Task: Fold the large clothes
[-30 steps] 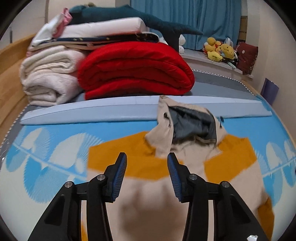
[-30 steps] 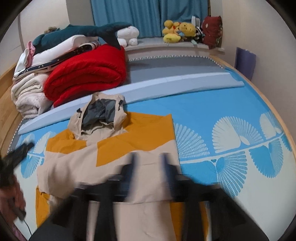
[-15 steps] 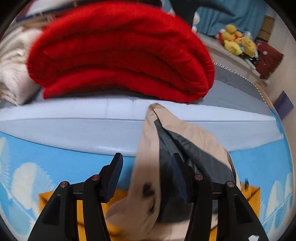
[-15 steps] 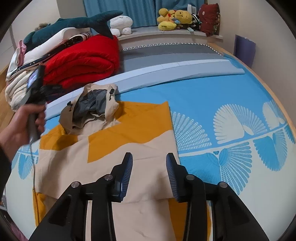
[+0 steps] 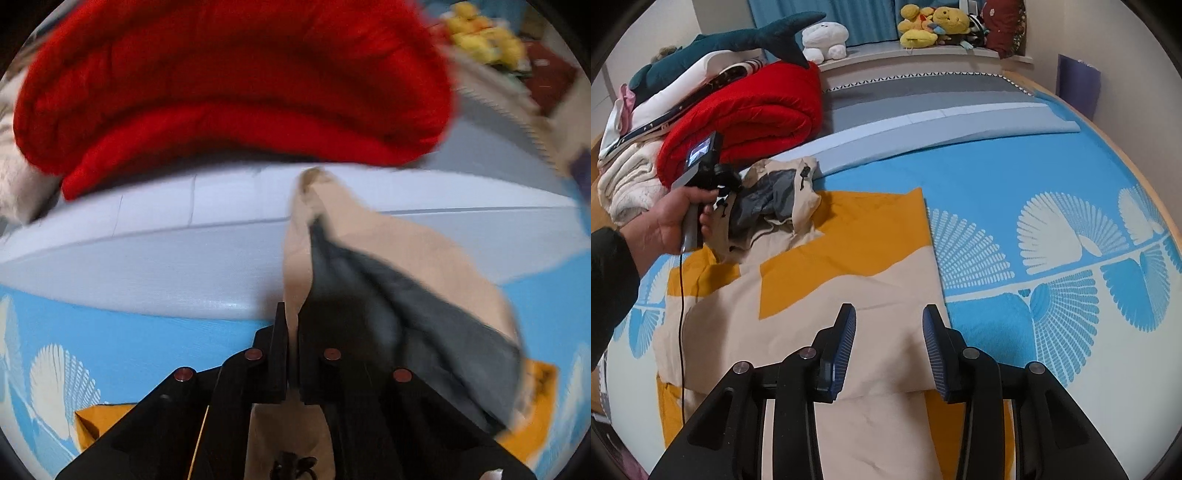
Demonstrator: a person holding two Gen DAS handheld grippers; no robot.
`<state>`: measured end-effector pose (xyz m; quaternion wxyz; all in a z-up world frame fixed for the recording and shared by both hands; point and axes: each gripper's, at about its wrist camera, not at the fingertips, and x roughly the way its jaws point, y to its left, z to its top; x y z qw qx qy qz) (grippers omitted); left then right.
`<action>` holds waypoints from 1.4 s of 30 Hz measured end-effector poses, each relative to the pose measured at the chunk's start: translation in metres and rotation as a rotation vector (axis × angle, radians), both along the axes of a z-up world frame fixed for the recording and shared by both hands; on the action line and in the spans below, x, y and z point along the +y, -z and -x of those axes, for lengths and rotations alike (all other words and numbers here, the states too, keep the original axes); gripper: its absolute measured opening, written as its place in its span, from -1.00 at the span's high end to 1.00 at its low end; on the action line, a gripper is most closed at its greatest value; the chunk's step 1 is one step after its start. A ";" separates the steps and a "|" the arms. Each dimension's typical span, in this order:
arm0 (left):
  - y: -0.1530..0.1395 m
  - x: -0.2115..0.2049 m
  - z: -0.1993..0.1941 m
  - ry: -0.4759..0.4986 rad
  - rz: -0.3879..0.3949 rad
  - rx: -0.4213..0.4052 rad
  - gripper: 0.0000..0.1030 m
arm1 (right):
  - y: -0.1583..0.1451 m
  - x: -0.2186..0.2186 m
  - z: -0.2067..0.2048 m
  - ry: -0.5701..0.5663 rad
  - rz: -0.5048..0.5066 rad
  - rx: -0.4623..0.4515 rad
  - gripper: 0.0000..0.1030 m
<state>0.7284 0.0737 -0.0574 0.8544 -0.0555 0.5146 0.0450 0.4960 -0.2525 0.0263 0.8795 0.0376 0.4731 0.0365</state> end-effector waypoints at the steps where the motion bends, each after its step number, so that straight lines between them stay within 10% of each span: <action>1: -0.019 -0.008 0.020 0.055 0.005 -0.058 0.97 | -0.002 0.000 0.000 0.003 -0.006 -0.005 0.24; 8: -0.098 -0.081 0.239 0.486 -0.141 -0.358 0.97 | -0.023 -0.002 0.005 0.016 -0.059 -0.051 0.24; 13: -0.027 -0.095 0.390 0.694 -0.265 -0.133 0.75 | -0.041 0.000 0.013 0.017 -0.108 -0.107 0.24; 18: -0.039 -0.052 0.443 0.381 -0.059 -0.032 0.75 | -0.044 0.008 0.017 0.011 -0.171 -0.114 0.22; 27: 0.000 0.020 0.379 -0.118 0.395 0.036 0.62 | 0.005 0.041 0.010 -0.082 -0.340 0.067 0.18; 30: 0.030 0.028 0.368 -0.169 0.576 0.115 0.36 | 0.033 0.047 0.007 -0.073 -0.338 0.140 0.17; 39: 0.071 0.014 0.356 -0.229 0.734 0.207 0.28 | 0.095 0.056 -0.014 -0.046 -0.389 0.274 0.17; 41: 0.081 0.011 0.359 -0.238 0.746 0.243 0.41 | 0.109 0.059 -0.019 -0.053 -0.403 0.299 0.17; 42: 0.082 0.012 0.362 -0.260 0.741 0.246 0.80 | 0.116 0.059 -0.021 -0.047 -0.400 0.309 0.18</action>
